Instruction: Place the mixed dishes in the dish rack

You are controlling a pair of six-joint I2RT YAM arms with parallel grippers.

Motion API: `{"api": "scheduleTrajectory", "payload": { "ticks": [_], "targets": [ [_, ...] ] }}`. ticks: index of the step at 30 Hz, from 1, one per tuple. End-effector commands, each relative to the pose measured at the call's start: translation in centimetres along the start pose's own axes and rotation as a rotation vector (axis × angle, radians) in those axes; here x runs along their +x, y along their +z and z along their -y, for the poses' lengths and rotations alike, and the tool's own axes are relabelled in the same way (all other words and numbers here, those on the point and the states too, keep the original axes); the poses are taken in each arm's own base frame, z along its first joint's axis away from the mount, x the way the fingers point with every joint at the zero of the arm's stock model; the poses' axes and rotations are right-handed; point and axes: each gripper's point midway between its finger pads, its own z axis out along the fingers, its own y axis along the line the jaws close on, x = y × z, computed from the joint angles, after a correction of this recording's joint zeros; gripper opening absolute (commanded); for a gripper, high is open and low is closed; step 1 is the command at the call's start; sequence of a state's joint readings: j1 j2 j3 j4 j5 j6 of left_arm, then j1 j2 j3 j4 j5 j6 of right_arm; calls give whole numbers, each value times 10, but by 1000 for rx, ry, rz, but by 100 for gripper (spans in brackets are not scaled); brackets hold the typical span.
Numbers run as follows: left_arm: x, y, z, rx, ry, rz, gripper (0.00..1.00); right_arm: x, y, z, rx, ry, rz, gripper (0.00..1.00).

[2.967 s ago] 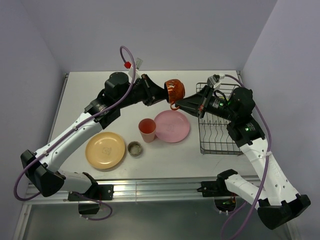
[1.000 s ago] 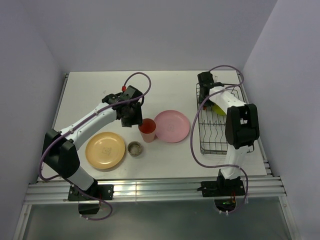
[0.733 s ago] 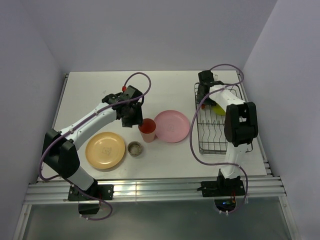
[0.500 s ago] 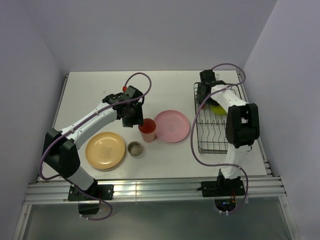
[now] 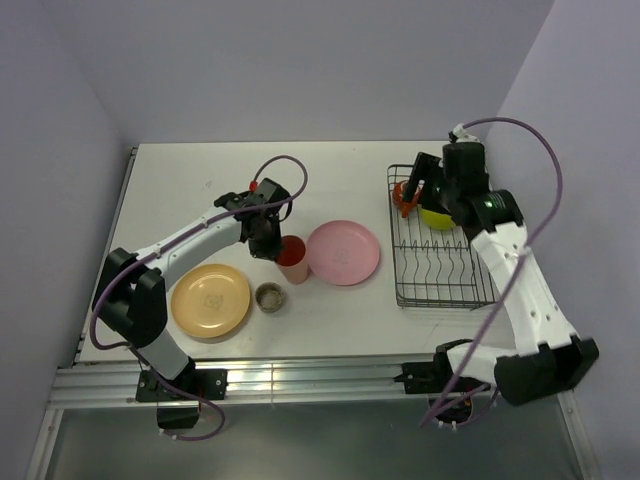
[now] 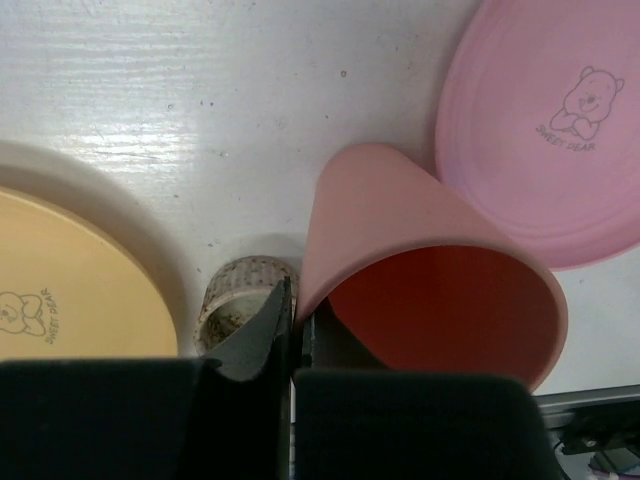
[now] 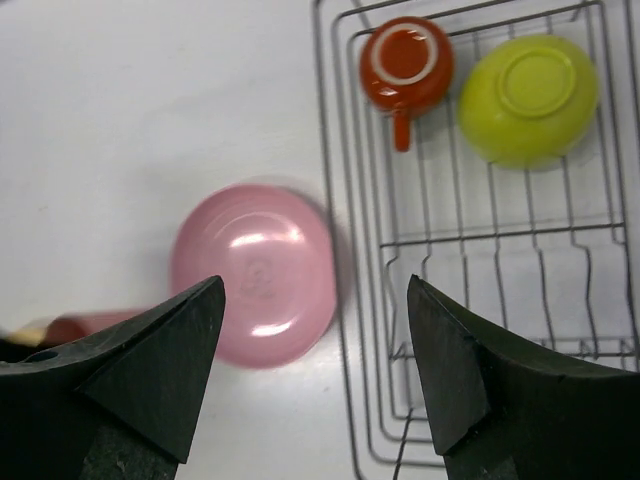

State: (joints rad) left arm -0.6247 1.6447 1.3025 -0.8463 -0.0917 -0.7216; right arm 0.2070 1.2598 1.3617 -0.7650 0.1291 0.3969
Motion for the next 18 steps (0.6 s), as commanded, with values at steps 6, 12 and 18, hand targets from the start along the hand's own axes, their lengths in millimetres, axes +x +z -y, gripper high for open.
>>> {"api": "scheduleTrajectory", "payload": {
  "ticks": [6,12,18],
  "targets": [
    [-26,-59,31,162,-35,82,0,69,-77,-39,-331,77,-275,81],
    [-49,-149,71,408,-62,158,0,82,-110,-82,-621,160,-390,80],
    [-59,-228,115,754,-107,201,0,70,-151,-132,-1031,292,-463,80]
  ]
}}
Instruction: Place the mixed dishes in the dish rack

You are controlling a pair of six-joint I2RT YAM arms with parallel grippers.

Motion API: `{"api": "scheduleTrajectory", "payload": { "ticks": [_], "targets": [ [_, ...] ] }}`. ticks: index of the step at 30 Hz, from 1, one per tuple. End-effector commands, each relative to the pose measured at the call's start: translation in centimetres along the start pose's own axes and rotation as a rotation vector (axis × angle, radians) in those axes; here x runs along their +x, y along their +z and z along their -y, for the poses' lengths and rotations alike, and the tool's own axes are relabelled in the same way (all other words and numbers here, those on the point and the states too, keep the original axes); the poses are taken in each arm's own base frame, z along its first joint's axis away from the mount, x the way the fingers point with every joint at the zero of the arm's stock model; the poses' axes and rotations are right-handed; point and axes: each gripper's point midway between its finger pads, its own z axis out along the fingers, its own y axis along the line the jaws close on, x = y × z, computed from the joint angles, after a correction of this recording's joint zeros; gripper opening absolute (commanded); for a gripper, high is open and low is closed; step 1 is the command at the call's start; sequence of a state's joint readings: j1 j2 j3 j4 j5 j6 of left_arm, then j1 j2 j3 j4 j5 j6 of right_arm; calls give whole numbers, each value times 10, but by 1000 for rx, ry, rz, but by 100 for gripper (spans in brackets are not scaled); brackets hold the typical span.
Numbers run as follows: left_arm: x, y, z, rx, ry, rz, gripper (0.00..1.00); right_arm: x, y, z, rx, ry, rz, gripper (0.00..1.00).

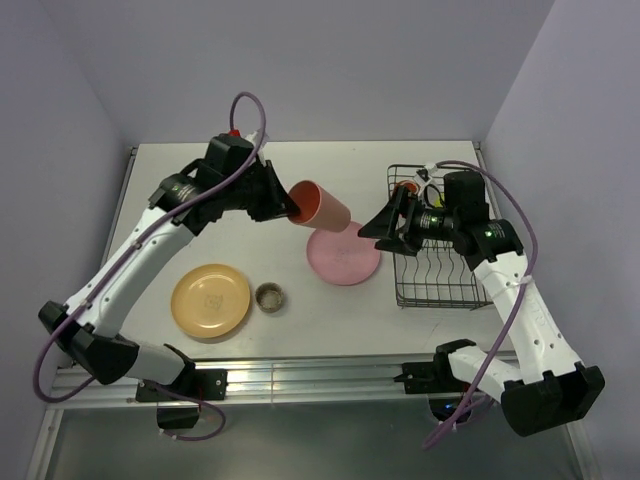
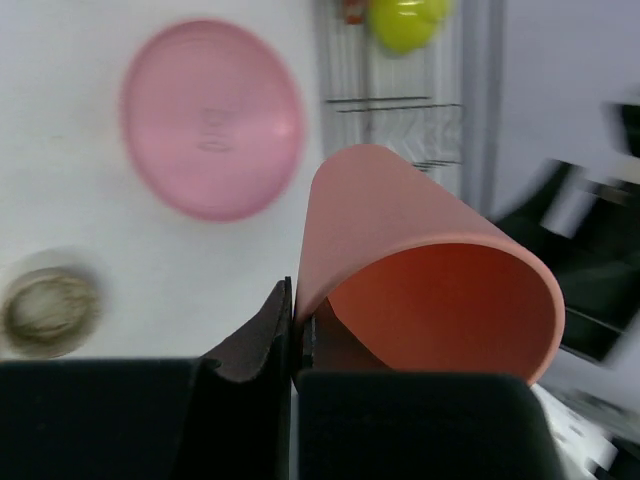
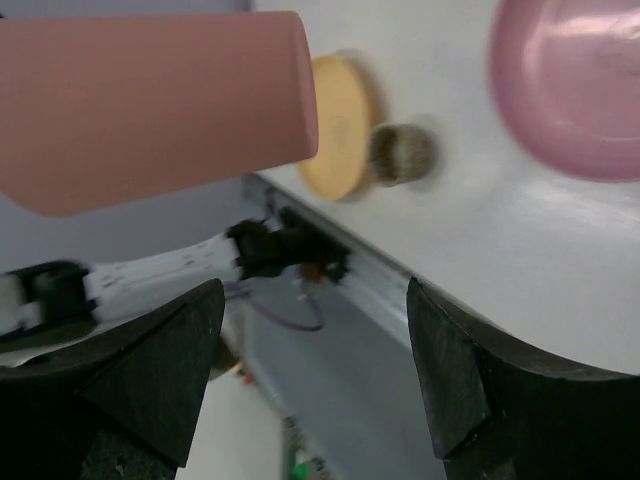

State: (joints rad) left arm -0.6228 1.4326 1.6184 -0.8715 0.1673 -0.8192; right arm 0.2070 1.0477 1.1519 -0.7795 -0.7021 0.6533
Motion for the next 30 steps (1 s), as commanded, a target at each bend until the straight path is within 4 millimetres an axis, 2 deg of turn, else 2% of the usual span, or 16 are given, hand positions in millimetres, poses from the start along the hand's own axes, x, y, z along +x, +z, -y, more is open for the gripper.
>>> {"api": "scheduleTrajectory", "payload": {
  "ticks": [1,2,3,4,5,6,11,13,14,15,17,18,22,30],
  "targets": [
    [-6,-35,58,272,-53,-14,0,9,-16,-65,-368,2,-66,80],
    [-8,-39,64,302,-57,-13,0,2,-22,-84,-455,6,-42,80],
    [-13,-44,67,324,-64,1,0,5,-27,-92,-506,10,-62,80],
    [-13,-50,72,355,-75,-13,0,8,-27,-91,-532,25,-68,80],
    [-15,-54,74,374,-81,-15,0,4,-35,-104,-595,12,-51,80],
    [-22,-59,76,401,-106,-5,0,4,-38,-108,-621,11,-53,80],
    [-18,-67,85,549,-196,-104,0,2,-47,-121,-710,3,-40,81],
    [-19,-66,85,602,-239,-115,0,0,-47,-121,-720,8,-33,82],
    [-15,-71,88,641,-242,-141,0,0,-48,-123,-731,9,-32,82],
    [-10,-66,85,647,-298,-178,0,0,-48,-123,-736,13,-34,82],
    [-10,-74,93,725,-315,-196,0,-1,-49,-124,-757,19,-25,82],
    [-6,-69,89,728,-332,-213,0,-1,-49,-123,-762,26,-25,82],
    [-3,-72,89,767,-366,-228,0,-2,-48,-123,-759,25,-26,82],
    [-6,-89,96,844,-381,-218,0,-1,-43,-116,-729,32,-18,82]
  ]
}}
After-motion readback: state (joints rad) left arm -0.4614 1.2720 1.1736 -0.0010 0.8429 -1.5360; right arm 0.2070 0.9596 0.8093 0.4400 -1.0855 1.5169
